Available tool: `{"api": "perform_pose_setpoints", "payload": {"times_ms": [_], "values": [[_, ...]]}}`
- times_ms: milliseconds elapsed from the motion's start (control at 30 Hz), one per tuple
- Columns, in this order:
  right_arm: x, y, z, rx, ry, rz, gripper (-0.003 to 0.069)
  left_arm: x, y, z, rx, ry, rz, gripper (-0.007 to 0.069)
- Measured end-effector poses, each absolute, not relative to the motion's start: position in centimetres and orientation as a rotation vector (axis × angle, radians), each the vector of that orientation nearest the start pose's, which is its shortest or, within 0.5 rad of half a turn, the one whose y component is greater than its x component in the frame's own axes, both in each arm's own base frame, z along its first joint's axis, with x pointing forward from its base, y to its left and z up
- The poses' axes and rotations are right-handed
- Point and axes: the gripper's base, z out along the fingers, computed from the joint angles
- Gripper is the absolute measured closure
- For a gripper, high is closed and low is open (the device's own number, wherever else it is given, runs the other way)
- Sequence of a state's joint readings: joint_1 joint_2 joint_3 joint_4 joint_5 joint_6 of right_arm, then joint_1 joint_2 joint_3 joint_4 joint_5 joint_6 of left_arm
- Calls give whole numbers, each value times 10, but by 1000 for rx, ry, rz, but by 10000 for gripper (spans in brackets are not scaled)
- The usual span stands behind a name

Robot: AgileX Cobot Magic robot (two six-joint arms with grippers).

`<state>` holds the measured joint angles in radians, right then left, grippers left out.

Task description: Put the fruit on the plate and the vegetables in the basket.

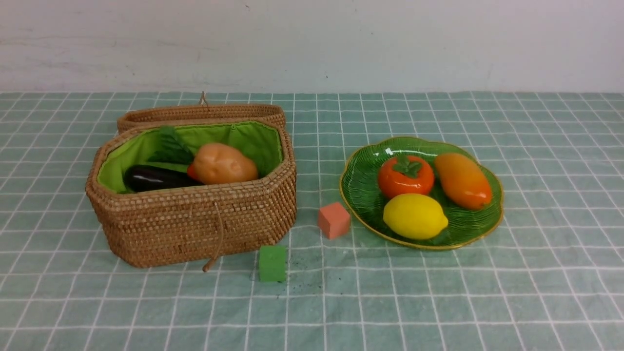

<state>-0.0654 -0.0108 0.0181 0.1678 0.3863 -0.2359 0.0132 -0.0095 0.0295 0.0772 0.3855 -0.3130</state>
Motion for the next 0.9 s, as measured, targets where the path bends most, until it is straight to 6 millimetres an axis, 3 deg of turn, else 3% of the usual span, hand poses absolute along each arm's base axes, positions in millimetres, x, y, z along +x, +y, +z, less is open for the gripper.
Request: {"api": "perform_pose_setpoints", "payload": {"times_ms": [900], "values": [[52, 2, 173, -69, 1875, -50, 626, 52, 3, 169, -260, 1875, -128, 386]]}}
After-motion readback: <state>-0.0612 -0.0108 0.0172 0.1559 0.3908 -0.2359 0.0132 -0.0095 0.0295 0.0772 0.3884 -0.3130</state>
